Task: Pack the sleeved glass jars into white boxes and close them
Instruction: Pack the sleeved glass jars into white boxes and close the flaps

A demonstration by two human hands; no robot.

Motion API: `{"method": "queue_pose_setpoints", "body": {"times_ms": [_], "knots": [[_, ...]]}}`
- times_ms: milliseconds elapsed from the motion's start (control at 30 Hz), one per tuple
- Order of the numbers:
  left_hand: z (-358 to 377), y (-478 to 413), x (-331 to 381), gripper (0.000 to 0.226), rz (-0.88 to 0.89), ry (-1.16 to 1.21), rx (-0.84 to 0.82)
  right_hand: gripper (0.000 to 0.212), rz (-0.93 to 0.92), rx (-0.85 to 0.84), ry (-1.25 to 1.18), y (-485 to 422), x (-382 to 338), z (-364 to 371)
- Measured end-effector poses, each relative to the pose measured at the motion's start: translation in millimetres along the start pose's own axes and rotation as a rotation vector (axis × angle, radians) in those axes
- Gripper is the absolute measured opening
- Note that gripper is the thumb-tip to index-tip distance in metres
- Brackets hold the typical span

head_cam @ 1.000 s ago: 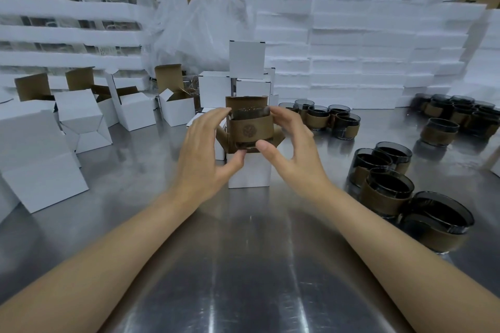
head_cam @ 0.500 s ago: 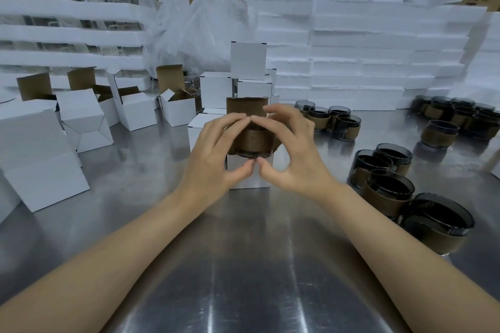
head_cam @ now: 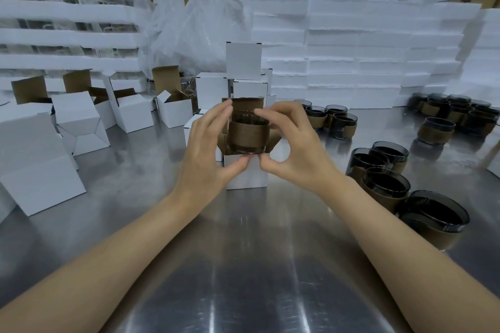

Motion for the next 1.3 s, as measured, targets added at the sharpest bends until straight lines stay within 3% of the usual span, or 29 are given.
{"method": "queue_pose_setpoints", "body": {"times_ms": [133,300,467,700,900,1100,1300], "knots": [[1,0,-5,0.081,-0.164,0.0,-0.017,0.064,0.122,0.04,-0.137,3,6,1],[-1,0,-7,0.063,-0.096,-0.064,-0.078,0.063,0.281,0.021,-0.148,5,8,1],[1,0,-4,0.061,-0.106,-0.008,-0.075,0.062,0.355,-0.008,-0.154,6,7,2],[-1,2,-4,0.055,-0.29,0.13,-0.031,0.067,0.448,-0.165,-0.208,6,3,2],[-1,0,-5,0.049,-0.433,0.177,-0.042,0.045,0.535,-0.202,-0.379,5,3,2],[-5,-4,-4,0.073,-0.475,0.218,-0.026,0.021,0.6,-0.196,-0.362,7,10,7],[-5,-4,-7,0.043,-0.555,0.237,0.022,0.032,0.674,-0.219,-0.311,9,13,15]]}}
Point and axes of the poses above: each hand's wrist, its own y-axis away from the middle knuckle, its own z-axis out of the palm, x = y × z, the point moved 2 cm from there along -y, towards the middle knuckle, and after that the axes turned 10 degrees about z, right-handed, at the moved point
